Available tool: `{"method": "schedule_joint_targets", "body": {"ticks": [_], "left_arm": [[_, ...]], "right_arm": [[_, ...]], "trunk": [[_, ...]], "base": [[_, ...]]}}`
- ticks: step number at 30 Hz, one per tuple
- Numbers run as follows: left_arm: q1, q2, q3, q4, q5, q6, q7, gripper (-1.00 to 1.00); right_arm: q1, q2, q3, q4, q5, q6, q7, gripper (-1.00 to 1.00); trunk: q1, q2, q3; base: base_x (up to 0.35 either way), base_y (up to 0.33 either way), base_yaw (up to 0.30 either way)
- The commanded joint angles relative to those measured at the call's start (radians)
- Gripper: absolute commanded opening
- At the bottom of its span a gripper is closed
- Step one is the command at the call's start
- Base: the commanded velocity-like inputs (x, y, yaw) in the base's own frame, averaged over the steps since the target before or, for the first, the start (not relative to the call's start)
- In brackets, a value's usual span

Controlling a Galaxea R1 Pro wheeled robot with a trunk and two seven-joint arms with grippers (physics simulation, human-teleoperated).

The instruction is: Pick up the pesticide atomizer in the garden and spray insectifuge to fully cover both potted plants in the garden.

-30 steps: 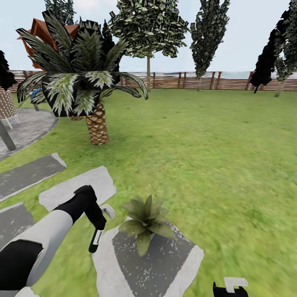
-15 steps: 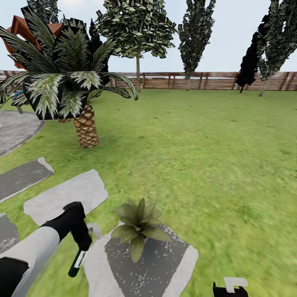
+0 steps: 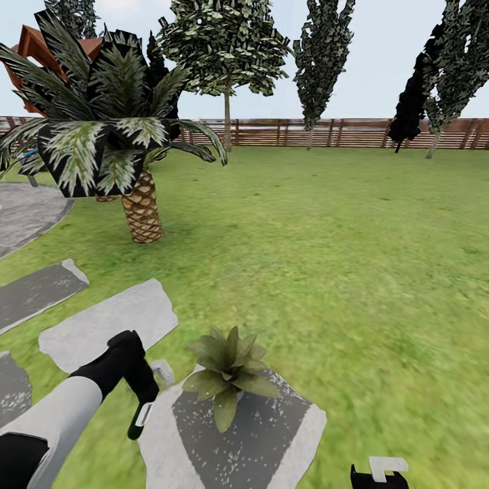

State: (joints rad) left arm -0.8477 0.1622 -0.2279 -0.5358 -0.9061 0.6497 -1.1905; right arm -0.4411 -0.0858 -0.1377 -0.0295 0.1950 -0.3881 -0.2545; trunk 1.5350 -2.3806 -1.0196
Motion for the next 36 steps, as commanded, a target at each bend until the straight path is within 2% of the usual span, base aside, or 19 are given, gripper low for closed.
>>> {"method": "schedule_joint_targets", "body": {"ticks": [1, 5, 12, 21, 26, 31, 36], "left_arm": [[-0.006, -0.013, 0.018, -0.063, -0.001, 0.012, 0.0, -1.0], [-0.008, -0.02, 0.024, -0.095, -0.001, 0.012, 0.003, -1.0], [0.02, 0.013, 0.025, -0.083, -0.006, 0.01, 0.046, -1.0], [0.024, 0.001, 0.024, -0.101, -0.002, 0.012, 0.047, -1.0], [0.022, 0.012, 0.026, -0.118, -0.001, 0.013, 0.049, -1.0], [0.031, 0.019, 0.026, -0.121, -0.001, 0.012, 0.051, -1.0], [0.03, 0.008, 0.026, -0.121, -0.002, 0.011, 0.052, -1.0]], "right_arm": [[-0.001, 0.0, -0.008, 0.001, 0.011, -0.003, -0.003, 1.0], [-0.001, 0.0, -0.008, 0.001, 0.011, -0.003, -0.003, 1.0], [-0.001, 0.001, -0.008, 0.002, 0.011, -0.003, -0.003, 1.0], [-0.001, 0.0, -0.008, 0.002, 0.012, -0.003, -0.003, 1.0], [-0.001, 0.0, -0.008, 0.001, 0.011, -0.003, -0.003, 1.0], [-0.001, 0.0, -0.008, 0.0, 0.011, -0.003, -0.003, 1.0], [-0.001, 0.0, -0.008, 0.0, 0.011, -0.003, -0.003, 1.0]], "trunk": [[0.0, 0.0, -0.001], [0.0, 0.0, -0.001], [0.0, 0.0, -0.001], [0.0, 0.0, -0.001], [0.0, 0.0, -0.001], [0.0, 0.0, -0.001], [0.0, 0.0, -0.001]], "base": [[0.0, 0.0, 0.0], [0.0, 0.0, 0.0], [0.0, 0.0, 0.0], [0.0, 0.0, 0.0], [-0.008, 0.019, -0.003], [-0.195, 0.188, -0.203], [-0.135, 0.273, -0.288]]}}
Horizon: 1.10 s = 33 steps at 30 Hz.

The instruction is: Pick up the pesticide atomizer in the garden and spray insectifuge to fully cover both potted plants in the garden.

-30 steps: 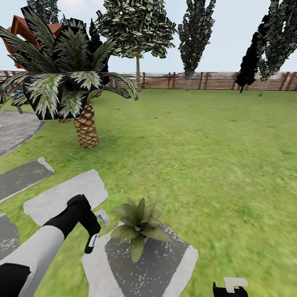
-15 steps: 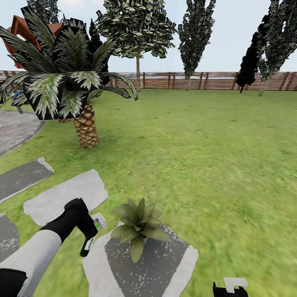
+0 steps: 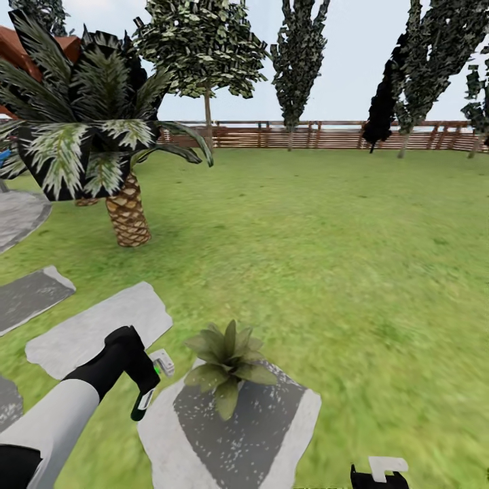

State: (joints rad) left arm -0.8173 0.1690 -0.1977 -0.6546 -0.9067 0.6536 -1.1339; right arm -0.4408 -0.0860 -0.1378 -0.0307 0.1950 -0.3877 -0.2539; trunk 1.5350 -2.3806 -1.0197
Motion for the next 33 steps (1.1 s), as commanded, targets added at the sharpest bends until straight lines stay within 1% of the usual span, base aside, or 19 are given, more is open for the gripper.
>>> {"method": "schedule_joint_targets", "body": {"ticks": [1, 8, 9, 10, 11, 12, 14, 17, 19, 21, 23, 24, 26, 27, 28, 30, 33], "left_arm": [[0.0, 0.0, -0.002, -0.002, -0.002, 0.008, -0.004, -1.0], [0.0, -0.002, -0.006, 0.006, -0.008, 0.007, -0.004, -1.0], [0.006, -0.001, -0.008, 0.012, -0.01, 0.006, 0.007, -1.0], [0.06, -0.008, -0.012, 0.011, -0.007, 0.005, 0.045, -1.0], [0.067, -0.017, -0.011, 0.007, -0.005, 0.005, 0.052, -1.0], [0.07, -0.029, -0.01, 0.003, -0.005, 0.005, 0.056, -1.0], [0.072, -0.044, -0.01, -0.002, -0.003, 0.006, 0.059, -1.0], [0.061, -0.081, -0.009, -0.005, -0.003, 0.007, 0.067, -1.0], [0.057, -0.088, -0.008, -0.012, -0.005, 0.007, 0.071, -1.0], [0.057, -0.082, -0.006, -0.048, -0.004, 0.008, 0.108, -1.0], [0.062, -0.077, -0.004, -0.058, -0.003, 0.008, 0.13, -1.0], [0.065, -0.069, 0.001, -0.059, -0.002, 0.008, 0.138, -1.0], [0.069, -0.047, 0.017, -0.055, -0.002, 0.007, 0.144, -1.0], [0.07, -0.033, 0.024, -0.054, -0.002, 0.006, 0.144, -1.0], [0.072, -0.011, 0.037, -0.053, 0.0, 0.005, 0.144, -1.0], [0.073, 0.005, 0.052, -0.052, 0.001, 0.002, 0.142, -1.0], [0.074, 0.001, 0.056, -0.049, 0.006, 0.0, 0.14, -1.0]], "right_arm": [[-0.001, 0.0, -0.008, 0.002, 0.011, -0.003, -0.004, 1.0], [-0.001, 0.0, -0.008, 0.002, 0.011, -0.003, -0.004, 1.0], [-0.001, 0.0, -0.008, 0.002, 0.011, -0.003, -0.004, 1.0], [-0.001, 0.0, -0.008, 0.002, 0.011, -0.003, -0.004, 1.0], [-0.001, 0.0, -0.008, 0.002, 0.011, -0.003, -0.004, 1.0], [-0.001, 0.0, -0.008, 0.002, 0.011, -0.003, -0.004, 1.0], [-0.001, 0.0, -0.008, 0.002, 0.011, -0.003, -0.004, 1.0], [-0.001, 0.0, -0.008, 0.002, 0.011, -0.003, -0.004, 1.0], [-0.001, 0.0, -0.008, 0.002, 0.012, -0.003, -0.004, 1.0], [-0.001, 0.0, -0.008, 0.002, 0.012, -0.003, -0.004, 1.0], [-0.001, 0.0, -0.008, 0.002, 0.012, -0.003, -0.004, 1.0], [-0.001, 0.0, -0.008, 0.002, 0.012, -0.003, -0.004, 1.0], [-0.001, 0.0, -0.008, 0.002, 0.012, -0.003, -0.004, 1.0], [-0.001, 0.0, -0.008, 0.002, 0.012, -0.003, -0.004, 1.0], [-0.001, 0.0, -0.008, 0.002, 0.012, -0.003, -0.004, 1.0], [-0.001, 0.0, -0.008, 0.002, 0.012, -0.003, -0.004, 1.0], [-0.001, 0.0, -0.008, 0.002, 0.012, -0.003, -0.004, 1.0]], "trunk": [[0.0, 0.0, -0.001], [0.0, 0.0, -0.001], [0.0, 0.0, -0.001], [0.0, 0.0, -0.001], [0.0, 0.0, -0.001], [0.0, 0.0, -0.001], [0.0, 0.0, -0.001], [0.0, 0.0, -0.001], [0.0, 0.0, -0.001], [0.0, 0.0, -0.001], [0.0, 0.0, -0.001], [0.0, 0.0, -0.001], [0.0, 0.0, -0.001], [0.0, 0.0, -0.001], [0.0, 0.0, -0.001], [0.0, 0.0, -0.001], [0.0, 0.0, -0.001]], "base": [[0.091, 0.325, -0.158], [0.231, 0.257, -0.029], [0.068, 0.056, -0.001], [0.007, 0.006, 0.0], [0.004, 0.003, 0.0], [0.002, 0.002, 0.0], [0.001, 0.001, 0.0], [0.0, 0.0, 0.0], [0.0, 0.0, 0.0], [0.0, 0.0, 0.0], [0.0, 0.0, 0.0], [0.0, 0.0, 0.0], [0.0, 0.0, 0.0], [0.0, 0.0, 0.0], [0.0, 0.0, 0.0], [0.0, 0.0, 0.0], [0.007, 0.0, 0.0]]}}
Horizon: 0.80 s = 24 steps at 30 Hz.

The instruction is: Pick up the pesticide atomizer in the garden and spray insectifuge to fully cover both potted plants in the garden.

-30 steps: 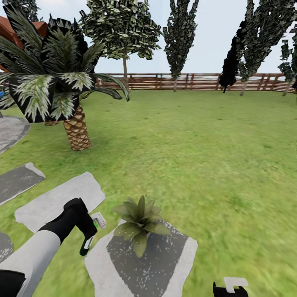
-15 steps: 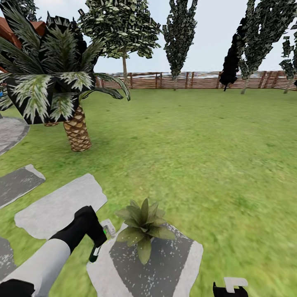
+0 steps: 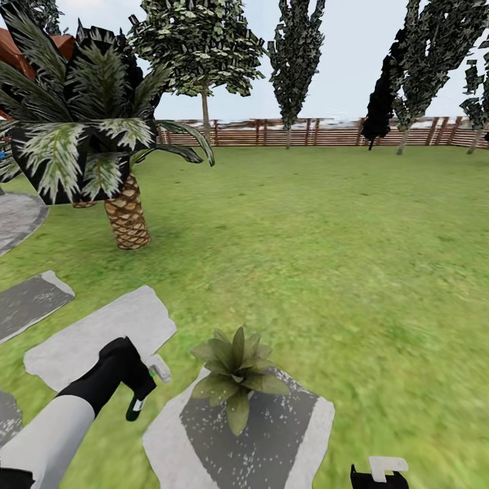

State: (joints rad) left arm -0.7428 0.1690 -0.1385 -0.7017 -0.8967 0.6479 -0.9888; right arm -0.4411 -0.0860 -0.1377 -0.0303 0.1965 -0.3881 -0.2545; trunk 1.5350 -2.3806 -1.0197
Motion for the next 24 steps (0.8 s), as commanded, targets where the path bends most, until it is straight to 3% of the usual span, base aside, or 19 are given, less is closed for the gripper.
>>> {"method": "schedule_joint_targets", "body": {"ticks": [1, 4, 8, 14, 17, 22, 24], "left_arm": [[0.0, -0.002, -0.004, 0.002, -0.003, 0.006, -0.006, -1.0], [0.011, -0.023, -0.004, 0.019, -0.007, 0.005, -0.004, -1.0], [0.024, -0.033, -0.005, 0.024, -0.006, 0.003, -0.007, -1.0], [0.072, -0.034, -0.006, 0.026, -0.007, -0.002, -0.008, -1.0], [0.134, -0.03, -0.008, 0.024, -0.01, -0.005, -0.007, -1.0], [0.141, -0.03, -0.001, 0.022, -0.005, -0.046, -0.015, -1.0], [0.133, -0.029, -0.002, 0.017, -0.004, -0.052, -0.054, -1.0]], "right_arm": [[-0.001, 0.0, -0.008, 0.001, 0.011, -0.003, -0.003, 1.0], [-0.001, 0.0, -0.008, 0.001, 0.01, -0.003, -0.003, 1.0], [-0.001, 0.0, -0.008, 0.001, 0.009, -0.003, -0.003, 1.0], [-0.001, 0.0, -0.008, 0.001, 0.009, -0.003, -0.003, 1.0], [-0.001, 0.0, -0.008, 0.001, 0.009, -0.003, -0.003, 1.0], [-0.001, 0.0, -0.008, 0.001, 0.01, -0.003, -0.003, 1.0], [-0.001, 0.0, -0.008, 0.002, 0.011, -0.003, -0.003, 1.0]], "trunk": [[0.0, 0.0, -0.001], [0.0, 0.0, -0.001], [0.0, 0.0, -0.001], [0.0, 0.0, -0.001], [0.0, 0.0, -0.001], [0.0, 0.0, -0.001], [0.0, 0.0, -0.001]], "base": [[0.065, 0.0, 0.0], [0.202, 0.069, -0.142], [0.26, 0.162, -0.252], [0.071, 0.053, -0.064], [0.003, 0.003, -0.003], [0.0, 0.0, 0.0], [0.0, 0.0, 0.0]]}}
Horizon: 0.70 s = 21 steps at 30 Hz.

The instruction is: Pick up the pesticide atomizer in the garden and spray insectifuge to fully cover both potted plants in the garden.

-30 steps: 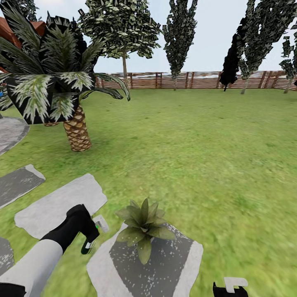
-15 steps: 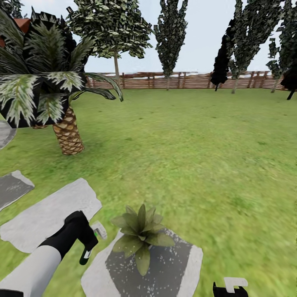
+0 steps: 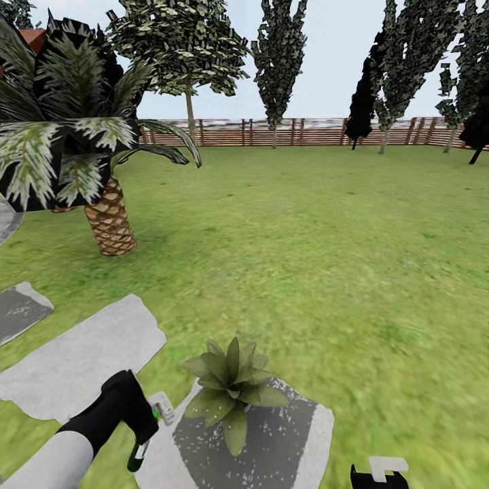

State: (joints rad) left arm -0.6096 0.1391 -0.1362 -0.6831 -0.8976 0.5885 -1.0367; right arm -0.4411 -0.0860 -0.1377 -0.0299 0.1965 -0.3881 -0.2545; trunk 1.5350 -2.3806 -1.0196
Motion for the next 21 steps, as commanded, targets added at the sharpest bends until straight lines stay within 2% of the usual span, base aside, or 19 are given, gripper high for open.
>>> {"method": "schedule_joint_targets", "body": {"ticks": [1, 3, 5, 10, 13, 14, 17, 19, 21], "left_arm": [[-0.003, 0.001, -0.004, -0.005, -0.004, 0.005, -0.038, -1.0], [-0.007, -0.001, -0.005, -0.012, -0.01, 0.001, -0.12, -1.0], [-0.013, 0.0, -0.006, -0.039, -0.016, 0.0, -0.159, -1.0], [-0.035, 0.017, -0.005, -0.087, -0.02, 0.001, -0.183, -1.0], [-0.03, 0.064, -0.01, -0.087, -0.02, 0.0, -0.186, -1.0], [-0.029, 0.065, -0.013, -0.086, -0.022, 0.0, -0.187, -1.0], [-0.038, 0.058, -0.025, -0.091, -0.026, 0.002, -0.198, -1.0], [-0.043, 0.026, -0.047, -0.11, -0.035, 0.004, -0.245, -1.0], [-0.055, -0.005, -0.073, -0.139, -0.071, 0.008, -0.306, -1.0]], "right_arm": [[-0.001, 0.0, -0.008, 0.001, 0.011, -0.003, -0.003, 1.0], [-0.001, 0.0, -0.008, 0.001, 0.011, -0.003, -0.003, 1.0], [-0.001, 0.0, -0.008, 0.001, 0.011, -0.003, -0.003, 1.0], [-0.001, 0.0, -0.008, 0.001, 0.011, -0.003, -0.003, 1.0], [-0.001, 0.0, -0.008, 0.002, 0.011, -0.003, -0.003, 1.0], [-0.001, 0.0, -0.008, 0.002, 0.011, -0.003, -0.003, 1.0], [-0.001, 0.0, -0.008, 0.002, 0.011, -0.003, -0.003, 1.0], [-0.001, 0.0, -0.008, 0.002, 0.011, -0.003, -0.003, 1.0], [-0.001, 0.0, -0.008, 0.002, 0.011, -0.003, -0.003, 1.0]], "trunk": [[0.0, 0.0, -0.001], [0.0, 0.0, -0.001], [0.0, 0.0, -0.001], [0.0, 0.0, -0.001], [0.0, 0.0, -0.001], [0.0, 0.0, -0.001], [0.0, 0.0, -0.001], [0.0, 0.0, -0.001], [0.0, 0.0, -0.001]], "base": [[0.0, 0.0, 0.0], [0.0, 0.0, 0.0], [0.0, 0.0, 0.0], [0.0, 0.0, 0.0], [0.0, 0.0, 0.0], [0.0, 0.0, 0.0], [0.0, 0.0, 0.0], [0.0, 0.0, 0.0], [0.0, 0.0, 0.0]]}}
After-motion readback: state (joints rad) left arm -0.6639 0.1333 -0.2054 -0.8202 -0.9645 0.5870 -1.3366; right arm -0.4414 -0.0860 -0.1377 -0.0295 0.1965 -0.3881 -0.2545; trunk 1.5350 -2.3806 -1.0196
